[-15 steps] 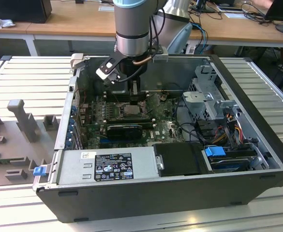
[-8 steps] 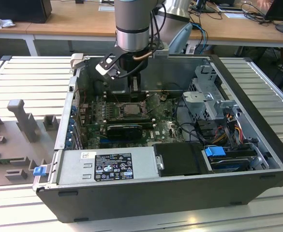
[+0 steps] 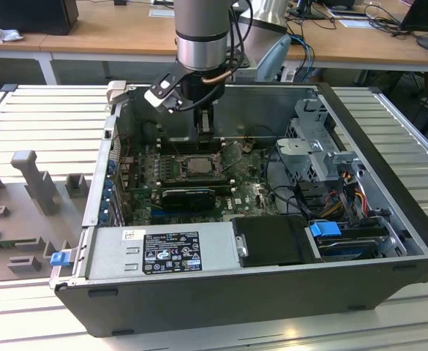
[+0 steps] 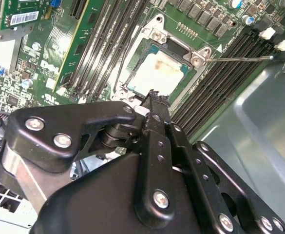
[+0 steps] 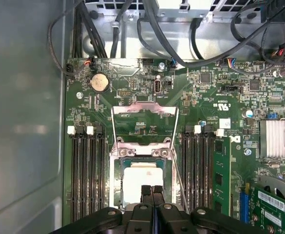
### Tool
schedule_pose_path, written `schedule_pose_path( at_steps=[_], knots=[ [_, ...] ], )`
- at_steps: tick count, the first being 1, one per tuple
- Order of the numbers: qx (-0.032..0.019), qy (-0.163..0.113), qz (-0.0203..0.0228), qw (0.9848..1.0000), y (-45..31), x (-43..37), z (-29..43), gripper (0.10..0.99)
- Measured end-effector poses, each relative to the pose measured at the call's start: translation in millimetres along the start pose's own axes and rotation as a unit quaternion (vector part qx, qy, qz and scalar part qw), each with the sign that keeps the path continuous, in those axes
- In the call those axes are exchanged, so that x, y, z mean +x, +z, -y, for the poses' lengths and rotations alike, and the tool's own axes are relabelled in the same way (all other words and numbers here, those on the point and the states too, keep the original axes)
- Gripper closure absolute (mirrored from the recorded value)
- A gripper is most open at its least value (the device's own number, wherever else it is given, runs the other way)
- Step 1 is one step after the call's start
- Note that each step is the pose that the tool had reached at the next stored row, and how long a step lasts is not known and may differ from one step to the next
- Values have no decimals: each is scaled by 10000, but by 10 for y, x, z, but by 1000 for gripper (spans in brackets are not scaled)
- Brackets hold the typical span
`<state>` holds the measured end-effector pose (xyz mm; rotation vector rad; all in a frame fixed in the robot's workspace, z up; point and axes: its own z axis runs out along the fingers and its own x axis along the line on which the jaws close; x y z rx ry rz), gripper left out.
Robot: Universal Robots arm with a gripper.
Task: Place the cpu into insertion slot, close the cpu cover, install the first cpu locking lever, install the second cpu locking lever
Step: 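Close the cpu cover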
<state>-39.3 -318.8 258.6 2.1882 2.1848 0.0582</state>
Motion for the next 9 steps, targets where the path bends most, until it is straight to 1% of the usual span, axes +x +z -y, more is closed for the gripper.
schedule_pose_path(
  at_steps=[3,6,9],
  knots=[
    [1,0,1,10000,-13,-1,-13,980],
    [0,0,1,10000,-58,-1,-17,980],
    [0,0,0,10000,-83,-1,-22,980]
  ],
)
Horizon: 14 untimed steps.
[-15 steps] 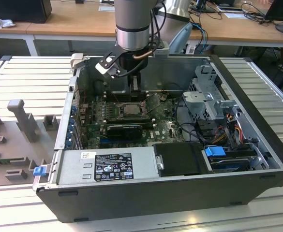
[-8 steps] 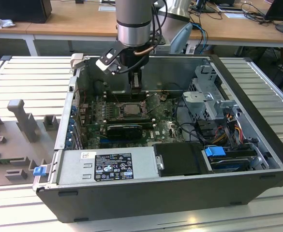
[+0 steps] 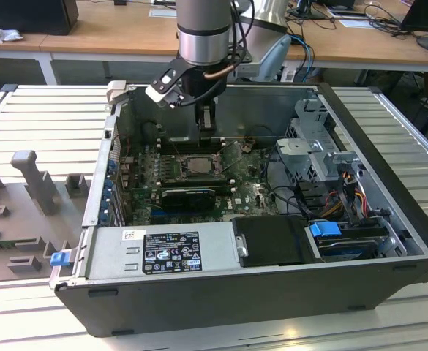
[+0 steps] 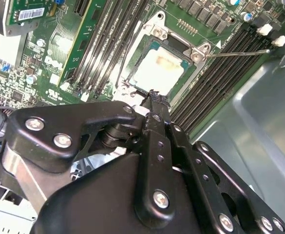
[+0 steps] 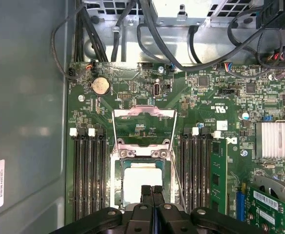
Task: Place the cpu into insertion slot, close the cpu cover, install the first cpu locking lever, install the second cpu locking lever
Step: 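Close the cpu cover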
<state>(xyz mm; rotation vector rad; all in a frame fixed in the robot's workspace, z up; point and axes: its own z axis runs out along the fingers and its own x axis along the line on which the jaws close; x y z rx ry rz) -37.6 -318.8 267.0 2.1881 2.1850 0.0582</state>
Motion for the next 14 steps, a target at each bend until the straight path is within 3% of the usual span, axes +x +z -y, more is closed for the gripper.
schedule_pose_path(
  at_steps=[5,14],
  knots=[
    [1,0,1,10000,-5,0,-33,980],
    [0,0,0,10000,-94,-1,-46,980]
  ],
)
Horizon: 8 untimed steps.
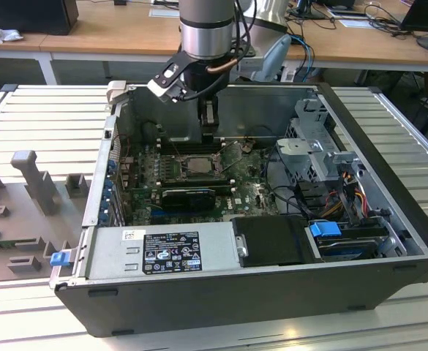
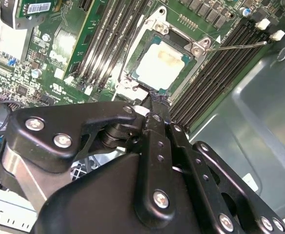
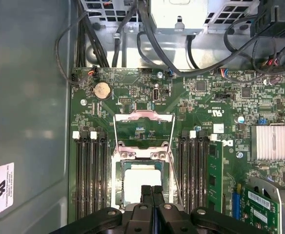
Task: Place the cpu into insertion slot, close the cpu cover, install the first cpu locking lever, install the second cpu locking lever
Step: 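Close the cpu cover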
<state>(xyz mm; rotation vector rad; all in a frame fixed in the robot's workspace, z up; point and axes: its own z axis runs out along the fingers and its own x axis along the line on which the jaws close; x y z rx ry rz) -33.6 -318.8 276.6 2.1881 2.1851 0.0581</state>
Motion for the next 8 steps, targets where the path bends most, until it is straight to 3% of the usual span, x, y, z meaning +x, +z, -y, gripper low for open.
schedule_pose_path(
  at_steps=[8],
  knots=[
    [1,0,0,10000,-158,-1,-32,980]
  ],
)
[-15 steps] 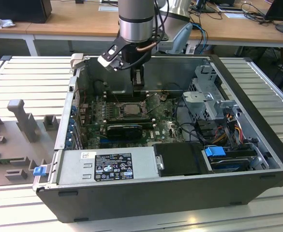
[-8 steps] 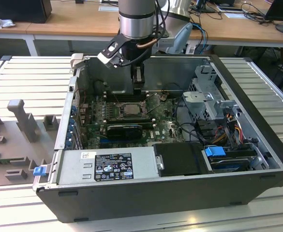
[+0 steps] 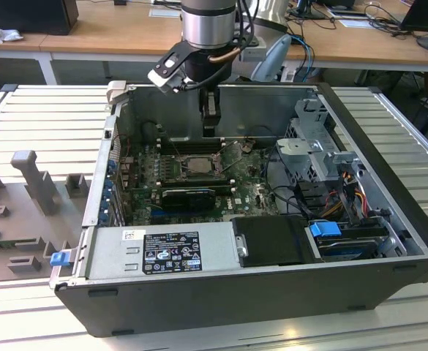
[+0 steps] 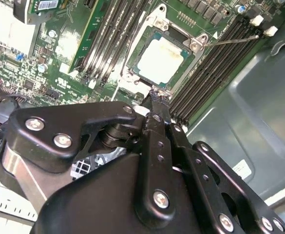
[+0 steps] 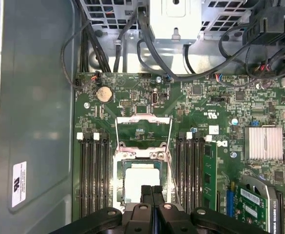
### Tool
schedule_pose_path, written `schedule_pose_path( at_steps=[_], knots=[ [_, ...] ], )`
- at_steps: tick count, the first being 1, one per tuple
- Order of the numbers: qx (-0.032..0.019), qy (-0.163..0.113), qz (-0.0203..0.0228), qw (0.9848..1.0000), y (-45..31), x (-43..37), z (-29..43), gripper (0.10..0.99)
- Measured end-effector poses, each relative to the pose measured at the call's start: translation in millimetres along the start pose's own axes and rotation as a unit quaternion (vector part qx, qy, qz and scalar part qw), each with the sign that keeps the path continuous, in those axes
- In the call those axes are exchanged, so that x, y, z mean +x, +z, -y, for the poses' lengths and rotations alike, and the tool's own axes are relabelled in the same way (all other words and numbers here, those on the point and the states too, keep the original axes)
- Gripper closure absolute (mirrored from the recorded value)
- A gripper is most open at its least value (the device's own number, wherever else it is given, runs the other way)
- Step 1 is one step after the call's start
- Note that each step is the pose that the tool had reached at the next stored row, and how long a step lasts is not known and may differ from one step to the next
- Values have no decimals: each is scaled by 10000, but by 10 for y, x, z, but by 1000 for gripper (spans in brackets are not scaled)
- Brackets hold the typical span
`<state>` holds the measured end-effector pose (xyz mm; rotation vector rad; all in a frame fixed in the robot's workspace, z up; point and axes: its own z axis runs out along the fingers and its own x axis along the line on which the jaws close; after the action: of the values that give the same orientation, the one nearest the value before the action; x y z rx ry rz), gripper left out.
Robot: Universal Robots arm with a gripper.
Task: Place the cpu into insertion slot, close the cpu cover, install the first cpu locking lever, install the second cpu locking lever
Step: 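Close the cpu cover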
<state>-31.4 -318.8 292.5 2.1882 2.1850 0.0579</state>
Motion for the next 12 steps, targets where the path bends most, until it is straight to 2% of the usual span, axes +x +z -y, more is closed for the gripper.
schedule_pose_path(
  at_steps=[2,5,8,12],
  knots=[
    [-1,1,0,10000,-18,0,-39,980],
    [-1,1,0,10000,-112,-1,-48,980],
    [-1,0,0,10000,-151,-1,-56,980],
    [0,1,0,10000,-218,-2,-101,980]
  ],
)
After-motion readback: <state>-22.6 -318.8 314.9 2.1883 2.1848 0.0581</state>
